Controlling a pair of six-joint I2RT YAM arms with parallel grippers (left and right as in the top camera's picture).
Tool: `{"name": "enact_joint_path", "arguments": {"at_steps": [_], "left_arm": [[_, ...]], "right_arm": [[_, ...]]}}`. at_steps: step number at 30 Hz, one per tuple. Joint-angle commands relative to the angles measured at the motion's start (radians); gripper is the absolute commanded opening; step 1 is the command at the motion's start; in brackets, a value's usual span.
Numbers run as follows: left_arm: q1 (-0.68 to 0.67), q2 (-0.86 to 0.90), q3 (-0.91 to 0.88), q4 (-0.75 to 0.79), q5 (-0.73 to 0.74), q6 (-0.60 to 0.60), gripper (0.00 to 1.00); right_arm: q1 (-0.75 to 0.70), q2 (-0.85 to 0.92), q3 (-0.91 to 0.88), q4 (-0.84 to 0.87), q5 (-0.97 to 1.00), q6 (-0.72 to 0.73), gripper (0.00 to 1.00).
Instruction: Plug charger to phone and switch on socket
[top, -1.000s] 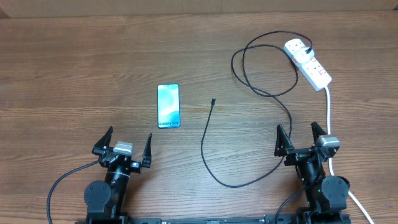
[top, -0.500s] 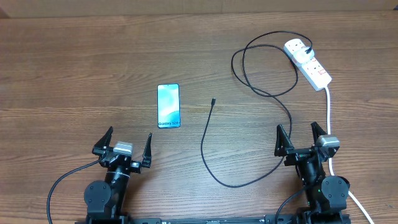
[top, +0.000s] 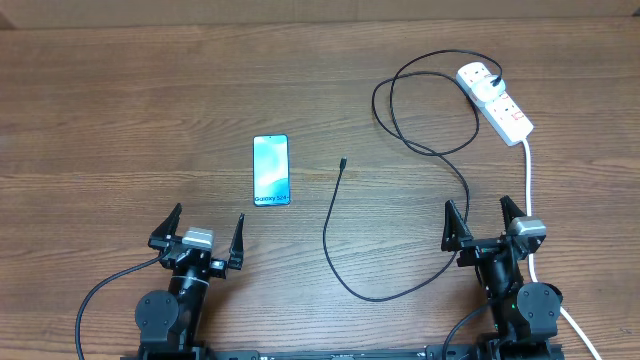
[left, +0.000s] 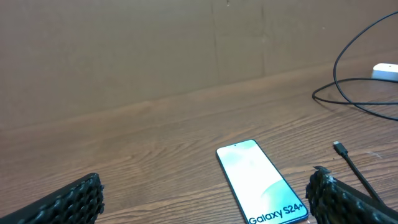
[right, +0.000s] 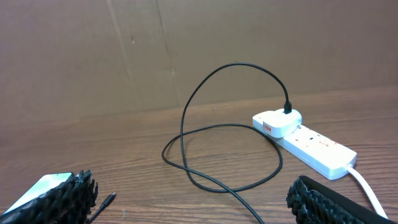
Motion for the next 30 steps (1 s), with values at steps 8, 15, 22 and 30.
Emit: {"name": "enact_joint_path", "arguments": {"at_steps": [8, 15, 22, 30], "left_arm": [[0.005, -0.008, -0.004, -0.001, -0.010, 0.018, 1.00], [0.005, -0.008, 0.007, -0.002, -0.009, 0.000, 1.00], [0.005, 0.064, 0.122, -0.015, 0.000, -0.042, 1.00], [0.005, 0.394, 0.419, -0.111, 0.080, -0.042, 1.00]], "right_arm": [[0.004, -0.008, -0.011, 0.002, 0.013, -0.001, 1.00], [0.004, -0.008, -0.011, 0.002, 0.013, 0.000, 1.00], [0.004, -0.008, -0.011, 0.002, 0.013, -0.001, 1.00], [0.004, -0.008, -0.011, 0.002, 0.013, -0.001, 1.00]]}}
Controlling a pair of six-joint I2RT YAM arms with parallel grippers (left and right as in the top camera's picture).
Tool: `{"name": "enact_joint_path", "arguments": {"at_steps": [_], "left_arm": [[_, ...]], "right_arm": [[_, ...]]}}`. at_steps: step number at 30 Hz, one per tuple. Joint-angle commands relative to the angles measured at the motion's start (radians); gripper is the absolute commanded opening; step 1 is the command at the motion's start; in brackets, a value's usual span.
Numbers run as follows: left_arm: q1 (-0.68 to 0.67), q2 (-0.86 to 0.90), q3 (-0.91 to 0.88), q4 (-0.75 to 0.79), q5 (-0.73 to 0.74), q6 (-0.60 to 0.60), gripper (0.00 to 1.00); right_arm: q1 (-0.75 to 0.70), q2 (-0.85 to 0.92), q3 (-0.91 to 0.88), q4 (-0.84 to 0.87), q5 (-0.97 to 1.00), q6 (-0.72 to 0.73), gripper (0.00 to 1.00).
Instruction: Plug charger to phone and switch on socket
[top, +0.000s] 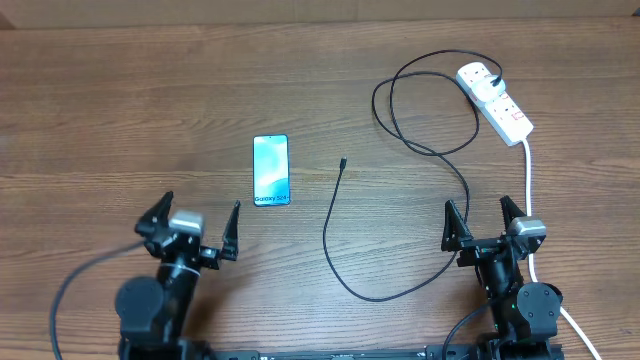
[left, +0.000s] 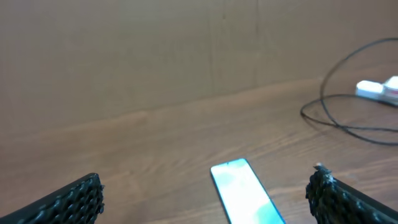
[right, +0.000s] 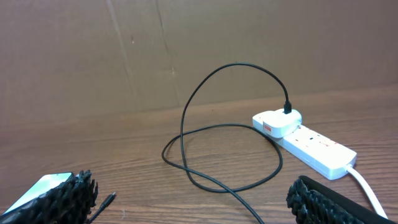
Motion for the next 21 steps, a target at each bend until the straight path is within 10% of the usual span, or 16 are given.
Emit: {"name": "enact_joint_path", "arguments": {"at_steps": [1, 21], "left_arm": [[0.005, 0.173, 0.177, -0.061, 0.065, -0.013, 1.00], [-0.117, 1.204, 1.334, -1.025, 0.060, -0.013, 1.00]], "right_arm": [[0.005, -0.008, -0.011, 0.002, 0.013, -0.001, 1.00], [0.005, -0.008, -0.011, 0.002, 0.013, -0.001, 1.00]]}}
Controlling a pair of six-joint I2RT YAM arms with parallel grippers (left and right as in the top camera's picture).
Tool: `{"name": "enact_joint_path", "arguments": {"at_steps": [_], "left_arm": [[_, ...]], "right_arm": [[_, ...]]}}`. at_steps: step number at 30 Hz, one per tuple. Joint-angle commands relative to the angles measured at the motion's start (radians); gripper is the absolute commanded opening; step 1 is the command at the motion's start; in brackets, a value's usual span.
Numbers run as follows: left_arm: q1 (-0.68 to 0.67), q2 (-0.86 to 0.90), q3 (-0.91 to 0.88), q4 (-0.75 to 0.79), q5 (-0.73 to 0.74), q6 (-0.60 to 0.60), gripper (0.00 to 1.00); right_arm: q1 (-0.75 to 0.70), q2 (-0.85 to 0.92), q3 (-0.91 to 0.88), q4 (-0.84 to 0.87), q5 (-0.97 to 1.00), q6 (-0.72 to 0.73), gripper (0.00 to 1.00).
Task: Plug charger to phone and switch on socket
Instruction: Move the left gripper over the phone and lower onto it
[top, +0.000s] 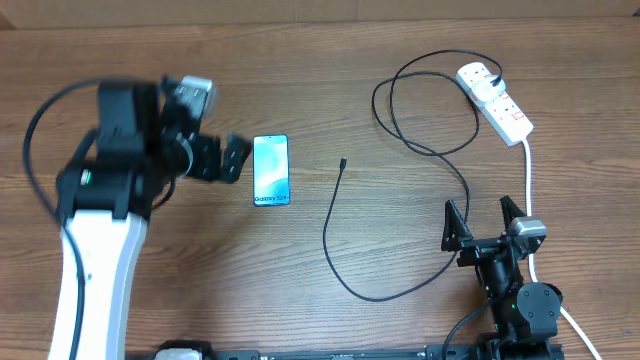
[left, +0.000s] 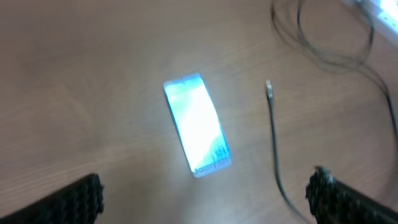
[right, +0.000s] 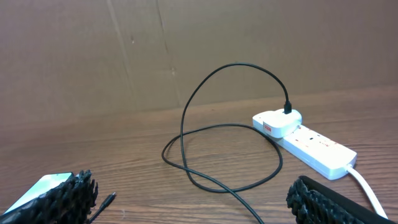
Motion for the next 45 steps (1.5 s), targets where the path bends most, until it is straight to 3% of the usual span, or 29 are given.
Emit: {"name": "enact_joint_path", "arguments": {"at_steps": [1, 8, 10, 13, 20, 25, 38, 45], "left_arm": [[-0.078, 0.180, 0.217, -0.124, -0.011, -0.009, 1.00], [-0.144, 0.383, 0.281, -0.101, 0.045, -0.015, 1.00], [-0.148, 0.428, 0.281, -0.074, 0.005, -0.108, 1.00], [-0.153, 0.513, 0.281, -0.059, -0.155, -0.366, 1.00], [-0.187, 0.670, 0.281, -0.051, -0.191, -0.510, 1.00], [-0.253, 0.745, 0.281, -0.033, -0.315, -0.587, 1.00], [-0.227, 0.880, 0.281, 0.000, -0.341, -0.518, 1.00], [-0.219, 0.966, 0.280, 0.047, -0.285, -0.465, 0.97]], "right_arm": [[0.005, -0.008, -0.011, 0.003, 0.013, -0.001, 1.00], [0.005, -0.008, -0.011, 0.003, 0.013, -0.001, 1.00], [0.005, -0.008, -0.011, 0.003, 0.013, -0.001, 1.00], [0.005, -0.008, -0.011, 0.003, 0.013, -0.001, 1.00], [0.005, -0.008, -0.011, 0.003, 0.013, -0.001, 1.00], [0.005, -0.008, -0.011, 0.003, 0.013, -0.001, 1.00], [0.005, -0.008, -0.011, 0.003, 0.013, -0.001, 1.00], [0.005, -0.008, -0.011, 0.003, 0.013, -0.001, 1.00]]}}
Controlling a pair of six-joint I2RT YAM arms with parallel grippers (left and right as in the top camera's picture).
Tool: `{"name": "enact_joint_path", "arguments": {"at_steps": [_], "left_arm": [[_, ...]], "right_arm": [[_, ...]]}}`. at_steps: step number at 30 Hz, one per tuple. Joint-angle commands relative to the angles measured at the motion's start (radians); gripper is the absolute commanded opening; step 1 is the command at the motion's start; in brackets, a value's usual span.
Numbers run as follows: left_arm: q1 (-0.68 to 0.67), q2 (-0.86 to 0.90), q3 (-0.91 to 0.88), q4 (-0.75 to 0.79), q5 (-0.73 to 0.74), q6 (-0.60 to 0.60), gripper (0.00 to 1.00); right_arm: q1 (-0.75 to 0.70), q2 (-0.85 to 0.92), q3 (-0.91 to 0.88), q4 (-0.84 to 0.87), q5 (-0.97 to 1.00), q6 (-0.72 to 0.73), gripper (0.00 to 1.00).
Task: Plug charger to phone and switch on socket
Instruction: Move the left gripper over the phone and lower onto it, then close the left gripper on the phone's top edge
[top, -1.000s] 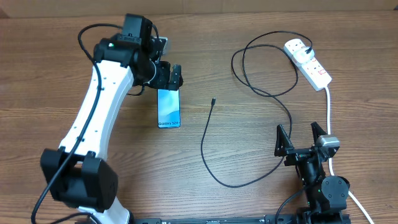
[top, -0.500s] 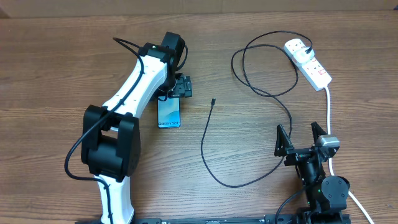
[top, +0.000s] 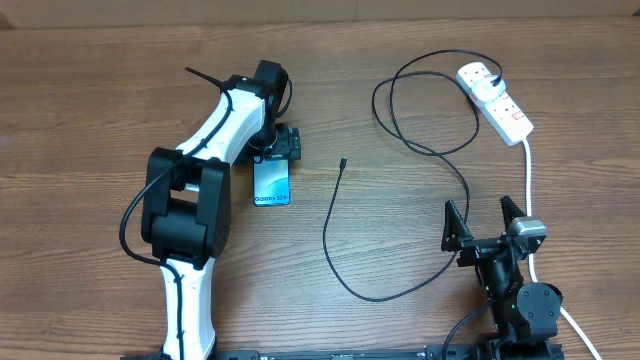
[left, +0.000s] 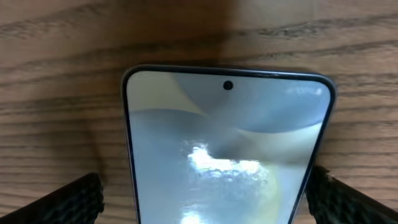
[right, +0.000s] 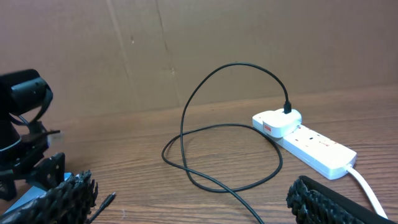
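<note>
The phone (top: 272, 184) lies face up on the wooden table, its lit screen filling the left wrist view (left: 227, 155). My left gripper (top: 272, 148) hangs low over the phone's far end, open, its fingers (left: 62, 202) standing either side of the phone's long edges. The black charger cable's free tip (top: 343, 162) lies right of the phone and also shows in the right wrist view (right: 107, 200). The white power strip (top: 497, 100) with the charger adapter (right: 278, 121) sits at the far right. My right gripper (top: 485, 225) rests open at the near right.
The black cable (top: 420, 130) loops across the table's right half from the adapter to a bend near the front (top: 375, 296). The strip's white lead (top: 528, 180) runs down beside my right arm. A cardboard wall (right: 205, 50) backs the table.
My left arm has swung from left of the phone and high above it to low over the phone's far end, jaws still open. The phone, the cable and my right arm have not moved.
Both grippers rested open at the table's near edge. The left arm then began to lift and turn, later stood raised at the far left looking down on phone and cable tip, and now straddles the phone's far end. My right arm stayed still throughout.
</note>
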Motion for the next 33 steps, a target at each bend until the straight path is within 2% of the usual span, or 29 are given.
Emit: {"name": "enact_joint_path", "arguments": {"at_steps": [1, 3, 6, 11, 13, 17, 19, 24, 33], "left_arm": [[-0.006, 0.070, 0.012, 0.003, 0.008, 0.023, 0.95], [-0.007, 0.072, 0.012, 0.005, 0.016, 0.044, 0.87], [-0.007, 0.072, 0.012, -0.004, 0.026, 0.090, 0.82], [-0.007, 0.073, 0.001, -0.025, 0.005, 0.099, 0.82], [-0.007, 0.073, 0.001, -0.026, 0.007, 0.121, 0.77], [-0.007, 0.073, 0.001, -0.035, 0.008, 0.135, 0.75], [-0.007, 0.073, 0.001, -0.030, 0.007, 0.135, 0.70], [-0.007, 0.072, 0.005, -0.029, 0.007, 0.135, 0.67], [-0.007, 0.072, 0.268, -0.233, 0.007, 0.103, 0.65]], "right_arm": [[0.005, -0.008, -0.011, 0.002, 0.013, 0.000, 1.00], [0.005, -0.008, -0.011, 0.002, 0.013, -0.001, 1.00], [0.005, -0.008, -0.011, 0.002, 0.013, 0.000, 1.00], [0.005, -0.008, -0.011, 0.002, 0.013, -0.001, 1.00], [0.005, -0.008, -0.011, 0.002, 0.013, -0.001, 1.00], [0.005, -0.008, -0.011, 0.002, 0.013, -0.001, 1.00], [0.005, -0.008, -0.011, 0.002, 0.013, -0.001, 1.00], [0.005, -0.008, -0.011, 0.002, 0.013, -0.001, 1.00], [0.005, -0.008, -0.011, 0.003, 0.013, 0.000, 1.00]]}}
